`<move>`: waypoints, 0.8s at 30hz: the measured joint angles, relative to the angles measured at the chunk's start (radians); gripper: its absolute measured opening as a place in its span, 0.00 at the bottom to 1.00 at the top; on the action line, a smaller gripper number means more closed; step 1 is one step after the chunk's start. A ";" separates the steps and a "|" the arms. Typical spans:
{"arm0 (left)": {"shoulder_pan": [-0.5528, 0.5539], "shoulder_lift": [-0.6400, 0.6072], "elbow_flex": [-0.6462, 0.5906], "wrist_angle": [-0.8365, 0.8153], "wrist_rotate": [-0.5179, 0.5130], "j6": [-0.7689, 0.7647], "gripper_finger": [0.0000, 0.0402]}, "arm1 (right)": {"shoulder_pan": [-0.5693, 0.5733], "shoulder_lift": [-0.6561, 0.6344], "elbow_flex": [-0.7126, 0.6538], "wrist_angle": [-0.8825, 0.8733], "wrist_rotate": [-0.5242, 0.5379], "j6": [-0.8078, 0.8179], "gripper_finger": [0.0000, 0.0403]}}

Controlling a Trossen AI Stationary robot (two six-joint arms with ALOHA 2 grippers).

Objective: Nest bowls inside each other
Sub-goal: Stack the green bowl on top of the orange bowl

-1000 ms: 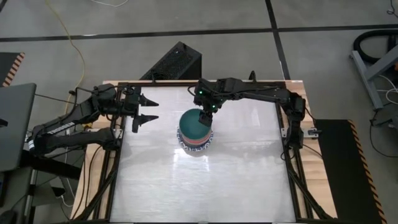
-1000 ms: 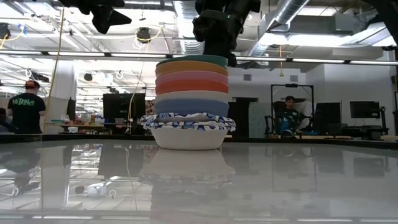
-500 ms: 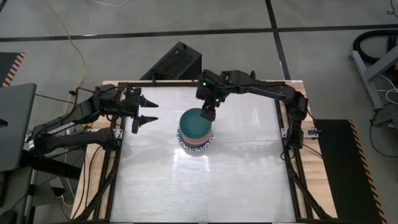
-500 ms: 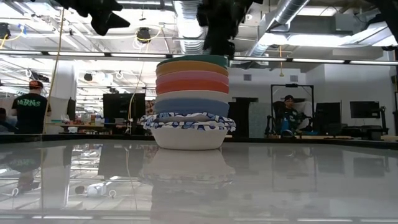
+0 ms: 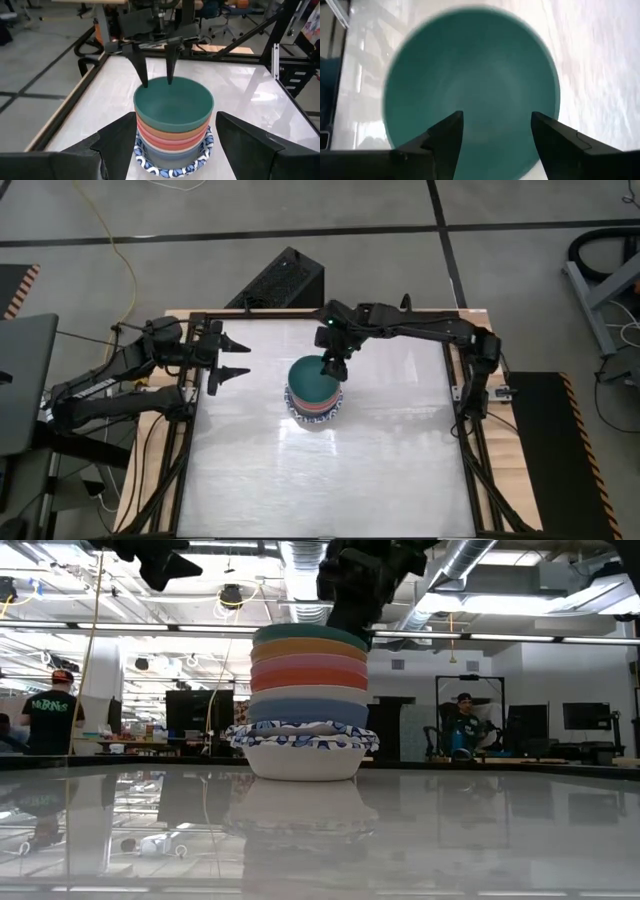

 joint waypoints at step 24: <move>-0.065 0.029 -0.355 0.674 0.110 -0.115 0.65 | 0.126 -0.478 -0.163 0.261 0.116 -0.001 0.63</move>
